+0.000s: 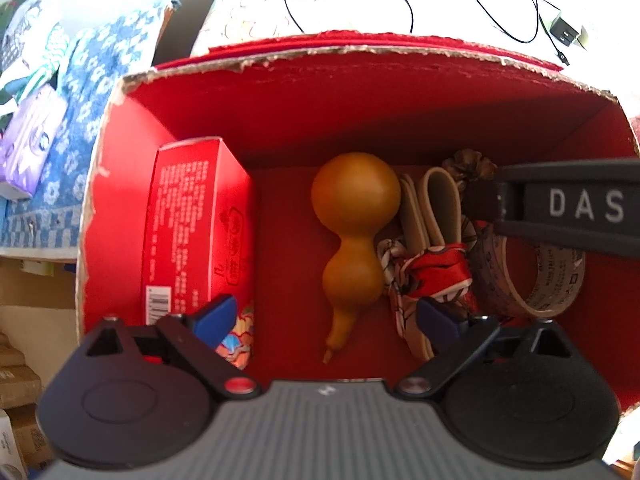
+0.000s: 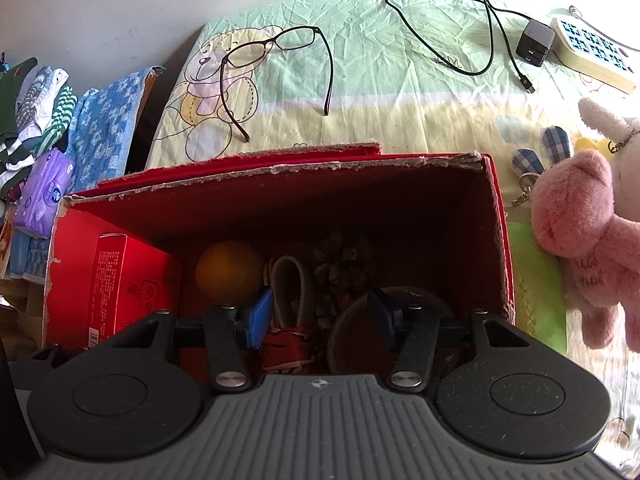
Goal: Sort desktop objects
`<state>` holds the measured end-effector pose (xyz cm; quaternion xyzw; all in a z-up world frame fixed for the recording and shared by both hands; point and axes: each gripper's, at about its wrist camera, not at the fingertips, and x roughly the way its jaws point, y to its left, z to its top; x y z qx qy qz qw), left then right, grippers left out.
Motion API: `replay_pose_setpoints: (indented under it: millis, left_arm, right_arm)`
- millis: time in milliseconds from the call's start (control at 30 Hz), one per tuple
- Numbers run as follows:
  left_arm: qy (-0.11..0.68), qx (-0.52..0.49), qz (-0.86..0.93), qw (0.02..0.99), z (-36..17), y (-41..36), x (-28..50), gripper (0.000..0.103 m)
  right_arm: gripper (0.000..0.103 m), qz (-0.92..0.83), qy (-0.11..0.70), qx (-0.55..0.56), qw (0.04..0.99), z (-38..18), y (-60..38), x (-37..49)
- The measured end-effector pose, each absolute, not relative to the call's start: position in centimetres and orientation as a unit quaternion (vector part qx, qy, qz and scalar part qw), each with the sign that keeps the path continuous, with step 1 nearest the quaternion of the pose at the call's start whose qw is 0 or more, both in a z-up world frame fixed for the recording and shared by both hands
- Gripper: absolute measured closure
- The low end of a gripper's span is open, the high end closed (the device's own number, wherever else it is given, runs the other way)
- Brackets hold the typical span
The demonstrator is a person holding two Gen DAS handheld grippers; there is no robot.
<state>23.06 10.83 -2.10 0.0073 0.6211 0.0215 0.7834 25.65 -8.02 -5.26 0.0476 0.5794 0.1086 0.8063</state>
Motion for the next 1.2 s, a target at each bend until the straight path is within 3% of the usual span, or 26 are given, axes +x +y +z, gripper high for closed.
replay_pose_setpoints:
  millis: [100,400,1200]
  left_arm:
    - [0.616,0.004,0.019,0.787,-2.0,10.9,22.8,0.021]
    - [0.605,-0.032,0.02,0.795,-2.0,11.8,21.6,0.025]
    - [0.588,-0.033,0.025,0.808,-0.2,11.7,20.4,0.023]
  right_arm:
    - [0.047,0.109,0.579,0.048,0.806,-5.3,-8.0,25.7]
    - [0.049,0.103,0.572,0.051,0.812,-5.0,-8.7,25.2]
    - [0.047,0.1,0.557,0.061,0.822,-3.8,-9.4,23.0]
